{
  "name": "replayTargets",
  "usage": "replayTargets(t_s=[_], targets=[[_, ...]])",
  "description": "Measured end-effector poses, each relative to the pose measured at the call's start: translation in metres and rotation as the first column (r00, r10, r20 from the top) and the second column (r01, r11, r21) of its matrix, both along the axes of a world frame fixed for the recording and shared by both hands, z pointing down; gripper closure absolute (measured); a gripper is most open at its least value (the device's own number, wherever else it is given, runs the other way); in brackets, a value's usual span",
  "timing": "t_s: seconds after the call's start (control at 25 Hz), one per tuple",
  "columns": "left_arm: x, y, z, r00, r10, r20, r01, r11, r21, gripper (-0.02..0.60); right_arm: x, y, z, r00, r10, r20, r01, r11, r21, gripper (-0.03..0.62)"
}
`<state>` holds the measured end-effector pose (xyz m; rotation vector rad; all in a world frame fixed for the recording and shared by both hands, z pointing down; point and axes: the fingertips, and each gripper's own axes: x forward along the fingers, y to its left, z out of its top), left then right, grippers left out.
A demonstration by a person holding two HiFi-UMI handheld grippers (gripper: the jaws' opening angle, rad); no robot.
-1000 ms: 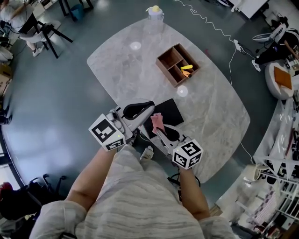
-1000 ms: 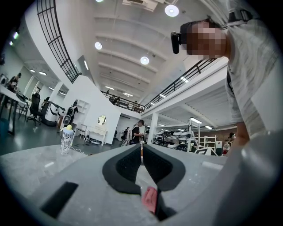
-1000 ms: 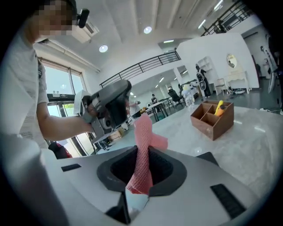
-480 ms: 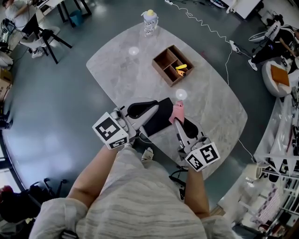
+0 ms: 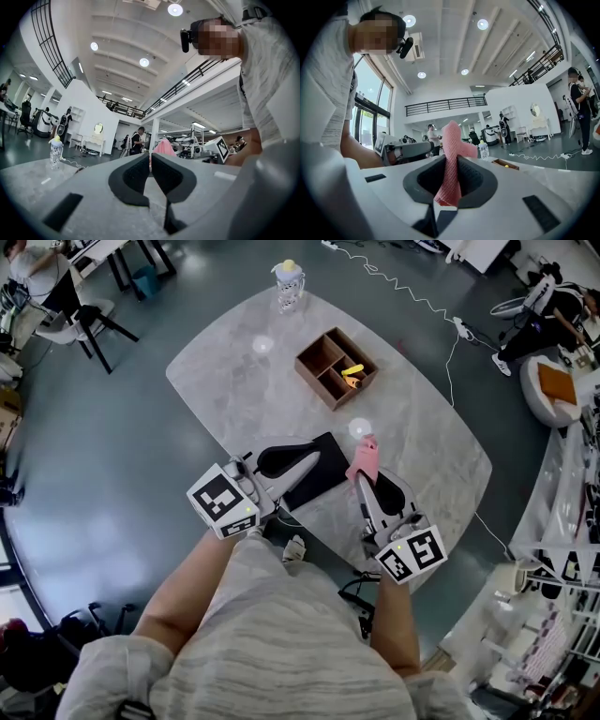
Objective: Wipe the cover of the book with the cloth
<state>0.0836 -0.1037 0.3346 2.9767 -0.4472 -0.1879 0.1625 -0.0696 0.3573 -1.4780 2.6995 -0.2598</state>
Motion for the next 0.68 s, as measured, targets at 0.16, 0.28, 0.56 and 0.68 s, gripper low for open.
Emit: replayTargets(t_s=[0.16, 0.28, 0.56, 0.68], targets=[[0.003, 0.001, 0.000, 1.000, 0.002, 0.006, -0.002, 1.000, 0.001, 0.557, 0.012, 0.000, -0.002, 1.000, 0.028, 0.001, -0.028, 1.000, 0.006, 0.540], [0.003, 0.000, 0.001, 1.000, 0.001, 0.011, -0.001, 1.000, 0.000, 0.557, 0.017, 0.000, -0.002, 0.999, 0.037, -0.004, -0.037, 0.999, 0.006, 0.540], [0.005, -0.001, 0.003, 1.000, 0.004, 0.019, -0.004, 1.000, -0.003, 0.557, 0.019, -0.002, -0.005, 0.999, 0.035, -0.011, -0.034, 0.999, 0.013, 0.540], [0.005, -0.001, 0.004, 1.000, 0.004, 0.021, -0.004, 1.000, -0.005, 0.557, 0.019, -0.003, -0.004, 0.999, 0.035, -0.014, -0.035, 0.999, 0.011, 0.540]])
